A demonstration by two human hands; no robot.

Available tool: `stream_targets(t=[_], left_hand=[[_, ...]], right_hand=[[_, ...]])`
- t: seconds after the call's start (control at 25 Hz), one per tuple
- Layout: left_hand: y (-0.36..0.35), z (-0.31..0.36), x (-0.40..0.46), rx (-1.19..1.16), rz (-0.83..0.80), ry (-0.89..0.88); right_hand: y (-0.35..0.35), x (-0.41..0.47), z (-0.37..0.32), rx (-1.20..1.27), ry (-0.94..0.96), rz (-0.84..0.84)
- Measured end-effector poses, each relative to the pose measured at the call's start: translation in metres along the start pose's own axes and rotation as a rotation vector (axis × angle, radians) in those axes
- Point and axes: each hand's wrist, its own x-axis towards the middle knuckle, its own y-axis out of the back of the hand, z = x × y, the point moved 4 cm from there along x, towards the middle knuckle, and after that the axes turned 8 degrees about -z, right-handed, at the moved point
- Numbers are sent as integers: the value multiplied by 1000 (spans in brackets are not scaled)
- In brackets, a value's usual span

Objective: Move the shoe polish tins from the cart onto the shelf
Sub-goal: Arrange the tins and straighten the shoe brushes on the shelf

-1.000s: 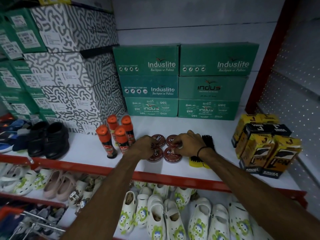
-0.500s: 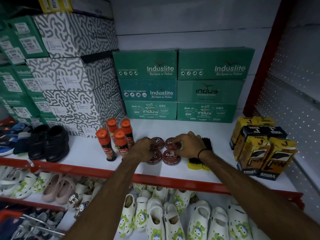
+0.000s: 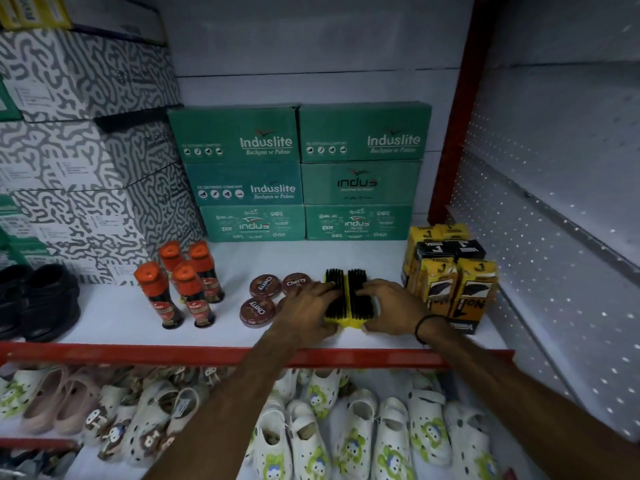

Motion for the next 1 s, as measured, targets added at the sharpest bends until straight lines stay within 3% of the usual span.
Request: stream_targets(t=[1.0], left_hand=[[-1,6,2,-71,38,-4]], right_hand=[[-6,2,3,-9,37,61]])
